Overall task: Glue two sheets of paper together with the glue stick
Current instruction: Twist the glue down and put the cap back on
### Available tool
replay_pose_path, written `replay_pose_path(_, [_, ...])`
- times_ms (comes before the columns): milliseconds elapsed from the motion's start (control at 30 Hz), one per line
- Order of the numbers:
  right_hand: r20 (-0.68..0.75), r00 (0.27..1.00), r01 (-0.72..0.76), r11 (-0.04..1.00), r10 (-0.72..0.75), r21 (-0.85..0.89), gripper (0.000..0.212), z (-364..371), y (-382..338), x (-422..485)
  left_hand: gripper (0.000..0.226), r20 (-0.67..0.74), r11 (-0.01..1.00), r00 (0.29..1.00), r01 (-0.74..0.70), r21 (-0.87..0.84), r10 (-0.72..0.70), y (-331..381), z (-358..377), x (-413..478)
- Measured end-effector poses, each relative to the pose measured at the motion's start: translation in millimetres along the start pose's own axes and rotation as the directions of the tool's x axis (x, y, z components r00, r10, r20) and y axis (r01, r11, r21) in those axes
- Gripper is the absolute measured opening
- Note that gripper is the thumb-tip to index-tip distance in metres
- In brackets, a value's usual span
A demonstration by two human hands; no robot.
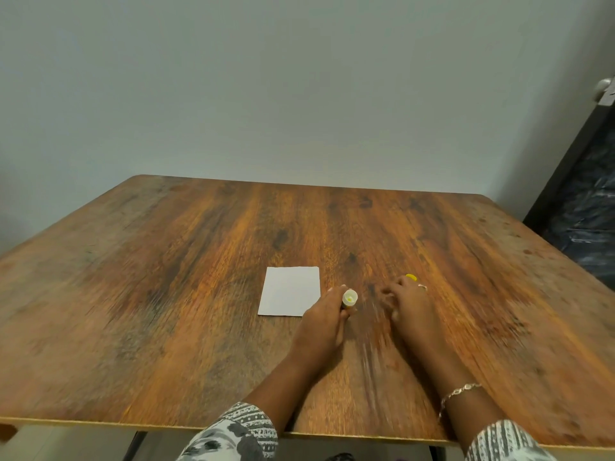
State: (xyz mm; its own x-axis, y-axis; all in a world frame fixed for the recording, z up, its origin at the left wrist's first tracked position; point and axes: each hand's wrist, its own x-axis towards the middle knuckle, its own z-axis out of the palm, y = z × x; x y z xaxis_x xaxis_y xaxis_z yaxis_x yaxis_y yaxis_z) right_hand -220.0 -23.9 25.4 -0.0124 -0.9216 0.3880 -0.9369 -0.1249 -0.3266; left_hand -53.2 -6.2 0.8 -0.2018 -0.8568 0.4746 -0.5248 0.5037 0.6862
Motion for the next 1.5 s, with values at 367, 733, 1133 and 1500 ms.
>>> replay_pose_path(367, [0.31,0.947,0.054,0.911,0.084,-0.41,0.034,2.2,37.8,38.4,0.021,0.001,1.0,1.0,-0.017,0.016,0.017,-1.1,1.7,1.2])
replay_pose_path(733, [-0.075,0.982,-0.133,0.913,0.175,0.384,0.019,-16.4,-0.9,22.9,0.022,-0.06,0.991,0.994,-0.088,0.103,0.095,-1.8,1.7,3.0])
replay_pose_path(1133, [0.053,0.979,-0.097,0.218,0.199,0.971,0.027,-15.7,-34.9,-16.0,0.028,-0.087,0.991,0.992,-0.086,0.1,0.095,-3.3,1.0,3.0])
replay_pose_path(1500, [-0.025,1.0,0.014,0.464,0.017,0.886,0.023,-12.0,-33.0,-17.6,0.049,-0.085,0.993,0.992,-0.091,0.073,0.097,-3.0,0.8,2.1])
